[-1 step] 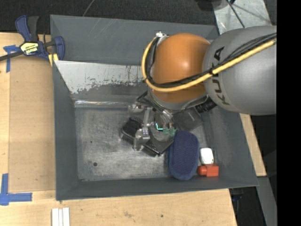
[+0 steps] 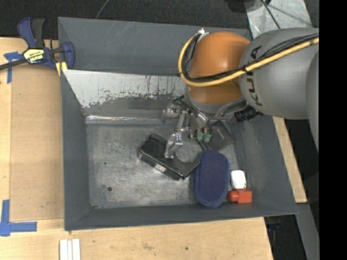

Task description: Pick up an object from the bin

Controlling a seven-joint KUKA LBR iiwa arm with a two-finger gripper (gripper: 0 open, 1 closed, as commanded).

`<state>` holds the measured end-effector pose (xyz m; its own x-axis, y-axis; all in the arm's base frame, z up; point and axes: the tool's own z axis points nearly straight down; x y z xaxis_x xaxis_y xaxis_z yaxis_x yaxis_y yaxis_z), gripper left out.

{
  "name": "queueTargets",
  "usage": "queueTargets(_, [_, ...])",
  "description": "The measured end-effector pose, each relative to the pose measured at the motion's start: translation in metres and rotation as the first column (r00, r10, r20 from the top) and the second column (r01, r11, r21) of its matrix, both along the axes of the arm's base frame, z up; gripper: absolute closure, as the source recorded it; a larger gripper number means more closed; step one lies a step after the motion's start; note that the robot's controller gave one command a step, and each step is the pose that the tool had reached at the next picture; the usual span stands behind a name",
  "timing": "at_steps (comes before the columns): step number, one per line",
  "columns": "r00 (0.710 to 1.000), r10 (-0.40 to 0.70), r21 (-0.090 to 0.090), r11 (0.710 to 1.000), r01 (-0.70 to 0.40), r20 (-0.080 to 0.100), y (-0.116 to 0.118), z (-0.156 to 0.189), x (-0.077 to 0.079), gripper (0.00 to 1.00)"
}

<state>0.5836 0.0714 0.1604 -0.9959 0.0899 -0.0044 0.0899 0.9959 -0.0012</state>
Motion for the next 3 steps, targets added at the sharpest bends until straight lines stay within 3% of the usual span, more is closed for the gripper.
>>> queueTargets(1, [0.996, -0.091, 0.006, 0.996, 0.091, 0.008, -0.003, -0.044, -0.011, 0.00])
queueTargets(2, [0.996, -0.090, 0.014, 0.996, 0.090, 0.015, 0.001, -0.043, -0.009, 1.00])
queueTargets(3, [0.996, -0.090, 0.004, 0.996, 0.090, 0.007, 0.008, 0.075, -0.007, 1.00])
